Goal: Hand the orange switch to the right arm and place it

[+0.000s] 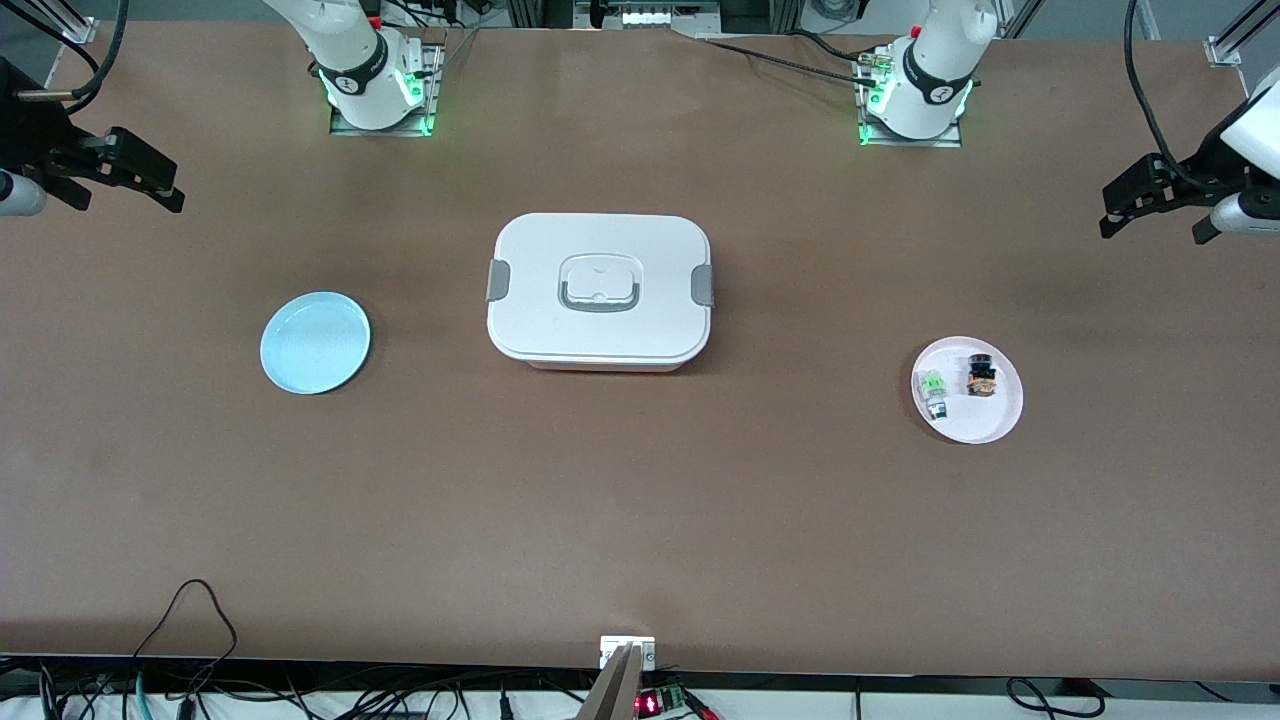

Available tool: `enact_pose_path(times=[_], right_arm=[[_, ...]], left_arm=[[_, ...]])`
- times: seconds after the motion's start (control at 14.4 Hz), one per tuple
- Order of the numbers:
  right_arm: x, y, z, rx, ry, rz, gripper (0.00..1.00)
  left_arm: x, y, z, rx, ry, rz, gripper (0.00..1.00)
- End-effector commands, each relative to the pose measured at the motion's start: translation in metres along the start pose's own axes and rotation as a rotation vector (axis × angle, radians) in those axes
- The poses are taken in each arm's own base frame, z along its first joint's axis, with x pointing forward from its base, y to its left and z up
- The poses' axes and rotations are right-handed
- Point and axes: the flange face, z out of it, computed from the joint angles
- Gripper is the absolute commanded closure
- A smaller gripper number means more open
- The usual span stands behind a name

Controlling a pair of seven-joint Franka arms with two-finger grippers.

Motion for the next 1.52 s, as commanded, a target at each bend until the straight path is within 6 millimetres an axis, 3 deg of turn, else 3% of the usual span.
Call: enact_pose_path(times=[0.0, 0.14, 1.32, 1.45], right_arm=[[0.000, 0.003, -0.005, -0.010, 0.000, -0.012, 0.00], [0.000, 0.004, -0.005, -0.011, 0.000, -0.011, 0.00], [0.001, 0.004, -0.001, -0.010, -0.011, -0.008, 0.00], [0.000, 0.004, -0.002, -0.010, -0.008, -0.008, 0.00]], left_arm=[[-0.002, 0.001, -0.004, 0.015, -0.026, -0.003, 0.00], [0.005, 0.001, -0.005, 0.015, -0.023, -0.008, 0.00], [0.007, 0.001, -0.007, 0.014, -0.015, 0.007, 0.00], [0.015, 0.002, 0.005, 0.018, -0.037, 0.012, 0.00]])
